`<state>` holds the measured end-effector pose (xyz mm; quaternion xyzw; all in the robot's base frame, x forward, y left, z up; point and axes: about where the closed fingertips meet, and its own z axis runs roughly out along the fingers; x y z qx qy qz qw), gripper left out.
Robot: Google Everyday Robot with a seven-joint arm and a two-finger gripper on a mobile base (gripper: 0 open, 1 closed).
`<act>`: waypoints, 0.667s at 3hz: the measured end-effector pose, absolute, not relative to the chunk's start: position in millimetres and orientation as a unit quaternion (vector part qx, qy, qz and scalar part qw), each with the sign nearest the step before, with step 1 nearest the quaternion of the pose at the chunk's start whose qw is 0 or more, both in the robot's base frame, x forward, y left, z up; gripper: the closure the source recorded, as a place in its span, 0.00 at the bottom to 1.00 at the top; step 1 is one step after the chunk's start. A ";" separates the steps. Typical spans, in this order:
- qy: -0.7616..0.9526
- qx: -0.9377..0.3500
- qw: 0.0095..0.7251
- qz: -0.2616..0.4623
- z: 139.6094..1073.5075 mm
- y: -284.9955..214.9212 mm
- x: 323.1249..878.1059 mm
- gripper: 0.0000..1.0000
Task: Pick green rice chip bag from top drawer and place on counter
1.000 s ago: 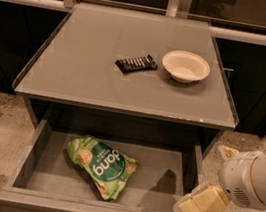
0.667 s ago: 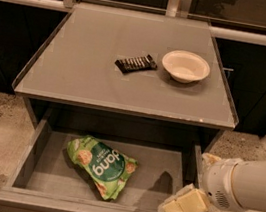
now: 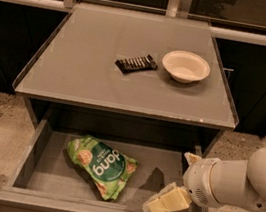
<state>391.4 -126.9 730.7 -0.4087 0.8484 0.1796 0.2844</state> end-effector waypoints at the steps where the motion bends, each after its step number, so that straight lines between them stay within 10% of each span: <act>1: 0.837 -0.410 0.296 0.208 722.1 -109.5 399.1 0.00; 2: 0.820 -0.414 0.304 0.251 704.6 -78.0 414.5 0.00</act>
Offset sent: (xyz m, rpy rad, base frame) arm 0.0430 0.0844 -0.0518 0.2578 0.0287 0.1098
